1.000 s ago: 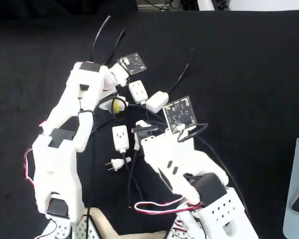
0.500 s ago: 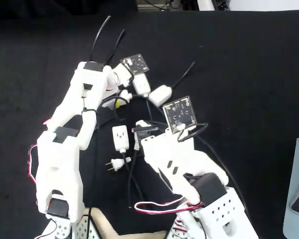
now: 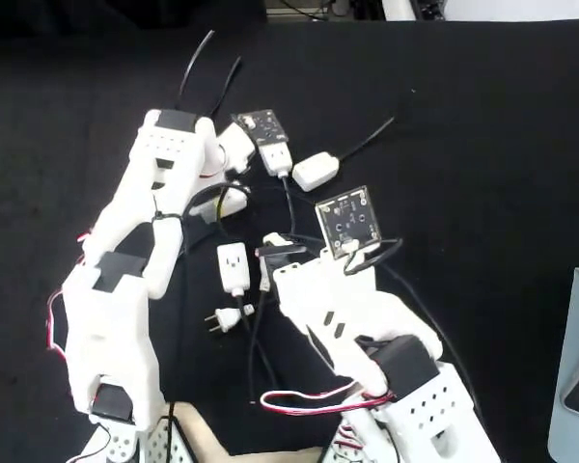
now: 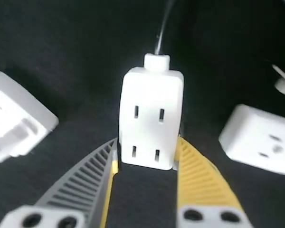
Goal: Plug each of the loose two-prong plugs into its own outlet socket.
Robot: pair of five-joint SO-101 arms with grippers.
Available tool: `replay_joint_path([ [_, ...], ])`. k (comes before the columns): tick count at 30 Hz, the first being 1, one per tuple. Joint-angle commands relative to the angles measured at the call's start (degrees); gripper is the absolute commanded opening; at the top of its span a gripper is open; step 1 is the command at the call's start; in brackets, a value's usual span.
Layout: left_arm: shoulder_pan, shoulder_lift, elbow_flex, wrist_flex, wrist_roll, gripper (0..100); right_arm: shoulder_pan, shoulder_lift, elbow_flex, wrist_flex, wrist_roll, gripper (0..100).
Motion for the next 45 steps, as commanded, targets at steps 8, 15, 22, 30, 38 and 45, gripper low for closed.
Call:
replay_joint_path([
  [8, -2.2, -10.0, -1.0, 14.6, 0.0, 3, 0.7, -0.1, -0.3, -0.9, -0.6, 1.1],
  [15, -4.4, -21.2, 13.0, 14.9, 1.9, 3, 0.7, -0.1, -0.3, -0.9, -0.6, 1.1],
  [22, -5.1, -39.2, 42.3, -1.0, 4.5, 3, 0.7, -0.1, -0.3, -0.9, -0.6, 1.1],
  [30, -4.8, -49.4, 60.0, -12.6, 11.3, 3, 0.7, -0.1, 0.6, -1.3, -0.6, 1.1],
  [38, -6.6, -50.3, 66.0, -15.3, 14.8, 23, 0.7, 0.0, 0.1, 0.5, -0.3, 1.2],
  [45, -11.1, -61.0, 64.6, -13.3, 17.8, 26, 0.7, 0.1, 0.1, 0.4, -0.3, 1.2],
])
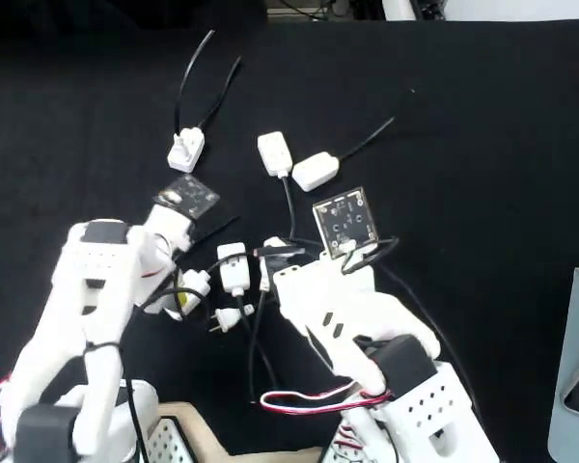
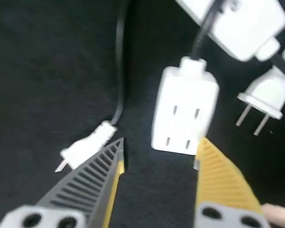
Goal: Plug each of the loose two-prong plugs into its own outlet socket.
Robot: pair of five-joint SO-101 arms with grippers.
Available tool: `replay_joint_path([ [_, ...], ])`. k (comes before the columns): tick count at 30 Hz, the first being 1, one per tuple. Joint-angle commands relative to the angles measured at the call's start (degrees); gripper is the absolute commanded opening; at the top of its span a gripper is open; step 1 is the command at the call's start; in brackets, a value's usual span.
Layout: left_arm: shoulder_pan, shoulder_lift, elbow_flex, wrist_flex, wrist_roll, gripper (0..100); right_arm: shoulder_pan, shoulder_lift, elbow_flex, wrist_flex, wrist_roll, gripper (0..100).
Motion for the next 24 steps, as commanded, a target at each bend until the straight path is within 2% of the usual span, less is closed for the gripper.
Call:
replay_joint_path([
  [1, -1.7, -8.0, -1.2, 1.8, 0.9, 27, 0.7, 0.6, -1.1, 0.1, -0.3, 1.2],
  [5, -5.3, -16.6, -1.2, 4.8, 1.1, 27, 0.4, 6.8, -3.8, 0.4, -0.6, 1.2],
  [8, -11.9, -22.4, -0.4, 4.5, 2.9, 27, -0.4, 13.4, -6.8, 0.2, -0.6, 1.2],
  [14, -24.2, -31.8, 4.8, 4.3, 12.1, 27, -10.5, 21.1, -10.5, -2.2, -0.6, 1.2],
  [20, -29.4, -42.2, 15.4, -0.9, 20.7, 27, -17.6, 27.3, -11.2, -8.4, -0.6, 1.2],
  [24, -29.8, -48.7, 22.7, -3.6, 27.4, 27, -20.7, 34.7, -13.8, -12.0, -0.5, 1.2],
])
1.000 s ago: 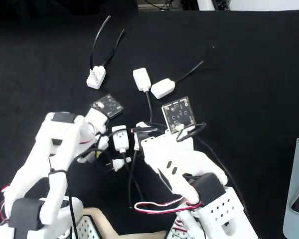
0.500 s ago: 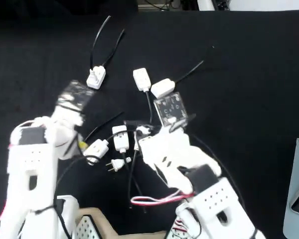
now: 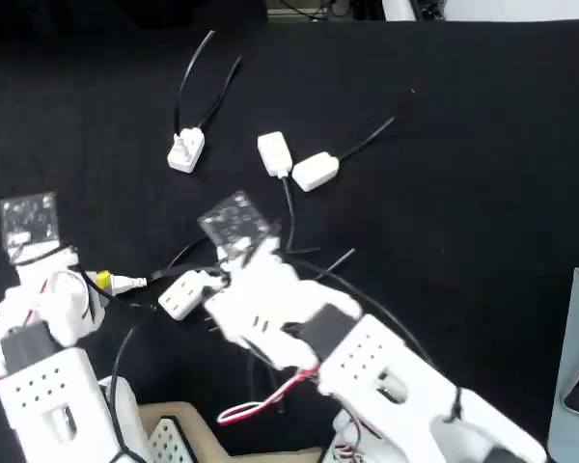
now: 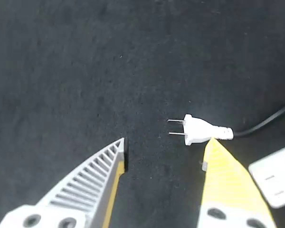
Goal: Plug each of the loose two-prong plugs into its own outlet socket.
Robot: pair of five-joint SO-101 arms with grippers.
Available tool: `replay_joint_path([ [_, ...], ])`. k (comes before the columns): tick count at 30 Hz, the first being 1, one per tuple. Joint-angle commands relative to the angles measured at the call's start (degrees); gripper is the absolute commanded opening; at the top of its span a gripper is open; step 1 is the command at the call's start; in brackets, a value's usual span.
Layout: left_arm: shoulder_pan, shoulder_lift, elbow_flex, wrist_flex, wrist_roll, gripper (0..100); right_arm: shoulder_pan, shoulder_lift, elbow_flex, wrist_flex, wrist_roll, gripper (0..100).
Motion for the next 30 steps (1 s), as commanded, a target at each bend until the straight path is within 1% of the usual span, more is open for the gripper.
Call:
replay_joint_path([
  [1, -0.5, -5.7, 4.0, -2.4, 5.7, 27, -2.8, 5.8, -6.1, -3.2, -0.3, 1.2],
  [4, -0.7, -10.0, 5.4, -2.3, 7.0, 27, -3.6, 11.9, -9.9, -3.4, 0.0, 1.2],
  [10, -0.8, -15.9, 9.4, -1.4, 7.2, 27, -3.9, 22.5, -16.8, -3.4, 0.1, 1.2],
  [14, -0.9, -18.3, 11.1, -1.3, 7.2, 27, -6.6, 26.9, -19.4, -3.5, 0.1, 1.2],
  [17, -3.0, -19.3, 11.3, -1.2, 7.2, 27, -8.3, 29.6, -21.0, -3.5, 0.8, 1.2],
  [20, -4.2, -19.3, 11.6, -1.2, 7.2, 27, -8.0, 32.3, -22.8, -3.5, 3.4, 1.2],
  [30, -4.2, -19.3, 11.6, -1.2, 7.2, 27, -6.2, 39.3, -27.2, -4.8, 3.8, 1.1],
])
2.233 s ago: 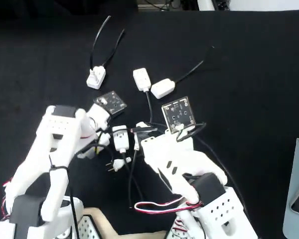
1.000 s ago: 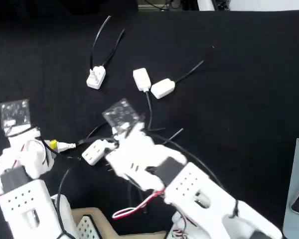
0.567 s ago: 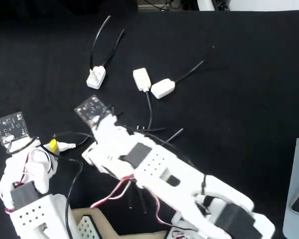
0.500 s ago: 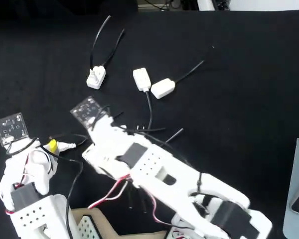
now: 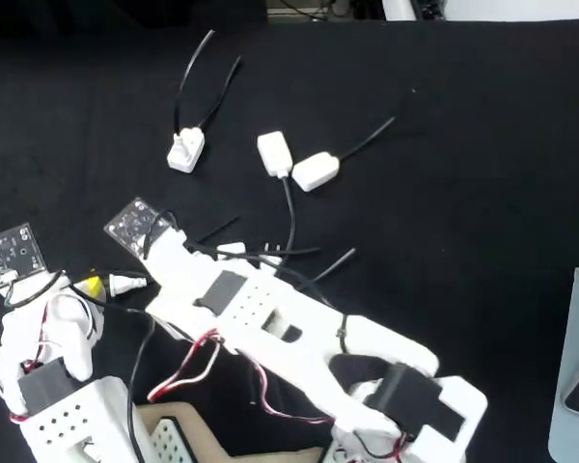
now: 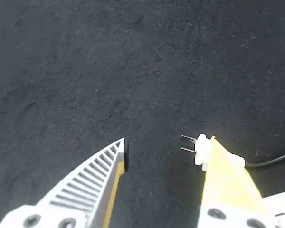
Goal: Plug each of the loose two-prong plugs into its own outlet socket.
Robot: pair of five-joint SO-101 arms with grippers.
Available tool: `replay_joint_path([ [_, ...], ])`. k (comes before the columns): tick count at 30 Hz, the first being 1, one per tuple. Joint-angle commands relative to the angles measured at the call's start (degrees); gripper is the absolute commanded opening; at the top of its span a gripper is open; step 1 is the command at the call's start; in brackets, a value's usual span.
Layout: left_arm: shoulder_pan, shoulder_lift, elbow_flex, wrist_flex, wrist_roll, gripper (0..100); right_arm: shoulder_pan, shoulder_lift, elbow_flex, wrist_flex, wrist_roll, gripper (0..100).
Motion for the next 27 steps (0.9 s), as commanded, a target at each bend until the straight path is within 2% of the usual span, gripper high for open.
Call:
replay_joint_path([
  [1, -0.6, -0.4, -0.1, 0.1, 0.4, 27, 1.8, 0.7, -3.5, -2.6, 0.4, 1.1],
  [14, -0.6, -0.4, 0.6, 0.1, 0.4, 27, 3.5, 2.5, -2.7, -2.7, 0.4, 1.1],
  [20, -0.6, -0.4, 0.7, 0.1, 0.4, 27, 3.8, 2.5, -2.9, 2.0, 0.5, 1.1],
  [27, -0.6, -0.4, 0.7, 0.1, 0.4, 27, 8.1, 2.5, -2.6, 2.5, 0.7, 1.1],
])
